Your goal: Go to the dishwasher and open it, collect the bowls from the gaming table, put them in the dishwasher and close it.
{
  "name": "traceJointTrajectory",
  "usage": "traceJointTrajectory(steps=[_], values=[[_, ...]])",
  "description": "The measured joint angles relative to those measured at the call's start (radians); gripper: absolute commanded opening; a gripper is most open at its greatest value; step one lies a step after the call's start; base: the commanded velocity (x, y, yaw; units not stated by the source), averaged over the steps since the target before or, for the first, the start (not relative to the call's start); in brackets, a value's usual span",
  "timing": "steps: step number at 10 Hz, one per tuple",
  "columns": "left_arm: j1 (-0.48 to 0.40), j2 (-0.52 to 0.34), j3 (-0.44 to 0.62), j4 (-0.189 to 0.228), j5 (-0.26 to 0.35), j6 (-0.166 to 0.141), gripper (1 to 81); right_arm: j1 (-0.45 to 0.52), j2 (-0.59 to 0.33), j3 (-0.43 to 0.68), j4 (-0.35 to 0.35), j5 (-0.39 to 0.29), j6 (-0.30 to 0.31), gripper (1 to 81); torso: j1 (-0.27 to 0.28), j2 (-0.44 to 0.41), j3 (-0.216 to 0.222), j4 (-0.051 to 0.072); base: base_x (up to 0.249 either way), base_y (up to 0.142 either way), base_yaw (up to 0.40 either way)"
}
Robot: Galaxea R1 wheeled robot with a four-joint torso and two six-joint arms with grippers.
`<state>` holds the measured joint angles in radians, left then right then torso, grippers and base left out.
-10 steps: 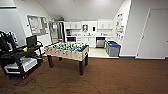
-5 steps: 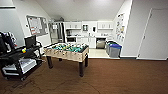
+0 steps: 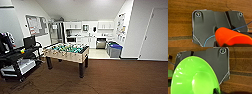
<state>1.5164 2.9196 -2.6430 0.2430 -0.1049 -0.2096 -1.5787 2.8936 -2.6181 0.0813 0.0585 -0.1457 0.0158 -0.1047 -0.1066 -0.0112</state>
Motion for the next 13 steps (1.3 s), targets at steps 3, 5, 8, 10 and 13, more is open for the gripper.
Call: traceJointTrajectory(steps=[3,5,8,10,13], values=[[0.001,-0.003,-0.003,0.0,0.0,0.0,1.0,0.002,0.002,-0.001,0.0,0.0,0.0,1.0,0.0,0.0,0.0,0.0,0.114,-0.069,0.0],[-0.003,0.001,-0.001,0.0,-0.001,0.0,1.0,0.003,0.001,-0.001,-0.001,-0.001,0.0,1.0,0.0,0.0,0.0,0.0,0.112,-0.069,0.0],[0.0,0.0,-0.002,0.0,0.0,0.0,1.0,0.0,0.002,-0.002,-0.001,0.0,0.0,1.0,0.0,0.0,0.0,0.0,0.111,-0.069,0.0],[-0.001,0.001,-0.001,0.0,0.0,0.0,1.0,0.0,0.002,-0.002,-0.001,0.0,0.0,1.0,0.0,0.0,0.0,0.0,0.109,-0.063,0.0],[0.0,0.0,-0.002,0.0,0.0,0.0,1.0,0.0,0.002,-0.002,-0.001,0.0,0.0,1.0,0.0,0.0,0.0,0.0,0.109,-0.041,0.0]])
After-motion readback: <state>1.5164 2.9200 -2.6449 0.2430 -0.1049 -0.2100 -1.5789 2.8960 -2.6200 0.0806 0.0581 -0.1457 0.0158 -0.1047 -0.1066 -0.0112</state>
